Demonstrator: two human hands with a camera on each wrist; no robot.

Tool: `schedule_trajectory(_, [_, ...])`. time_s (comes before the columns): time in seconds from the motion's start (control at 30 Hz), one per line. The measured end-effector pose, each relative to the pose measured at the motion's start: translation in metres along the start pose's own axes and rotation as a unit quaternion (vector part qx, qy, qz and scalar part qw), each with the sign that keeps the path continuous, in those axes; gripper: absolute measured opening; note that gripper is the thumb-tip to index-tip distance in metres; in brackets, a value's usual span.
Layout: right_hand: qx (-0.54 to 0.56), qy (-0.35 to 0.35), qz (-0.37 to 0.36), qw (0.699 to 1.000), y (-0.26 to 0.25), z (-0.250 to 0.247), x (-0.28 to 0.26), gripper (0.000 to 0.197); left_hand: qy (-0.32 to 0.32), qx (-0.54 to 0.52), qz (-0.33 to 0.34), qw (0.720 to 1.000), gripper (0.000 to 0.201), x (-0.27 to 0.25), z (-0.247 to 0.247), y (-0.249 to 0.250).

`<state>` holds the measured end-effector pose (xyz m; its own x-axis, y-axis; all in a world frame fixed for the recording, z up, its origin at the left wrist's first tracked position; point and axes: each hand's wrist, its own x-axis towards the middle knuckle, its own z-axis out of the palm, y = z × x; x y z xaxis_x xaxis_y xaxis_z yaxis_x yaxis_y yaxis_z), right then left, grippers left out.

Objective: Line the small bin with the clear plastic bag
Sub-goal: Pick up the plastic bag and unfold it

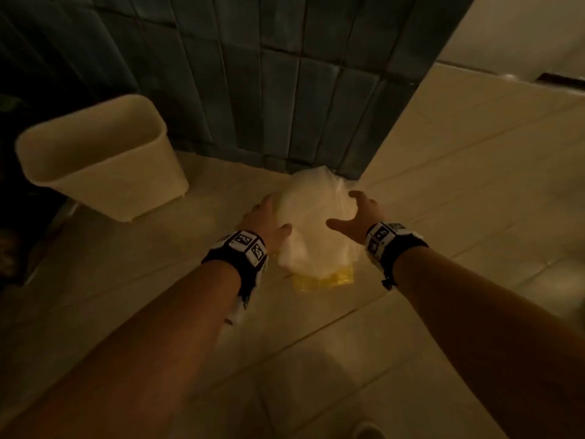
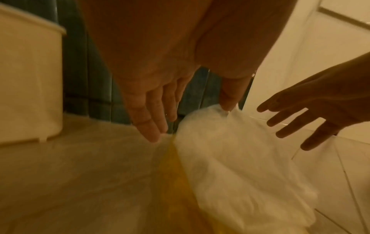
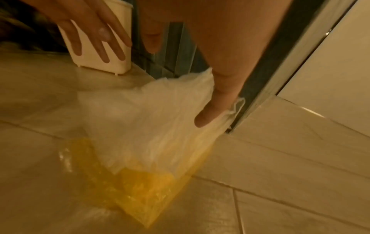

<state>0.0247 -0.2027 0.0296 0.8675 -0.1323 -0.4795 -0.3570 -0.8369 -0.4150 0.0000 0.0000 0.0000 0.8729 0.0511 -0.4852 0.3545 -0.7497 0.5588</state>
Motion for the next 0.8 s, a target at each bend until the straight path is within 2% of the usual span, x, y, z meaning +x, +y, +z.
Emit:
schedule_trajectory(0.13, [0.007,-0.028,0.043,0.999,0.029,0.031,0.03,0.099,-0.016,-0.066,-0.06,0.996,0.089,0.023,0.04,-0.02])
schedule_trajectory(0.23, [0.053,-0.043,0.062,0.996,0.04,0.05,0.047,0.109,-0.018,-0.122,-0.071,0.99,0.08,0.036,0.062,-0.027])
schedule_trajectory(0.4, [0.109,-0.038,0.09,0.989,0.04,0.062,0.057,0.11,-0.017,-0.184,-0.067,0.981,0.072,0.045,0.074,-0.033])
schedule_trajectory(0.47, [0.121,-0.032,0.095,0.988,0.037,0.059,0.057,0.11,-0.021,-0.193,-0.053,0.98,0.061,0.044,0.072,-0.032])
schedule_trajectory(0.63, [0.161,-0.022,0.079,0.984,0.019,0.036,0.044,0.086,0.011,-0.215,-0.009,0.977,0.045,0.025,0.047,-0.018])
schedule_trajectory(0.8, [0.242,-0.038,0.043,0.969,-0.017,0.011,0.019,0.1,0.067,-0.235,0.056,0.968,0.037,-0.008,-0.008,-0.009])
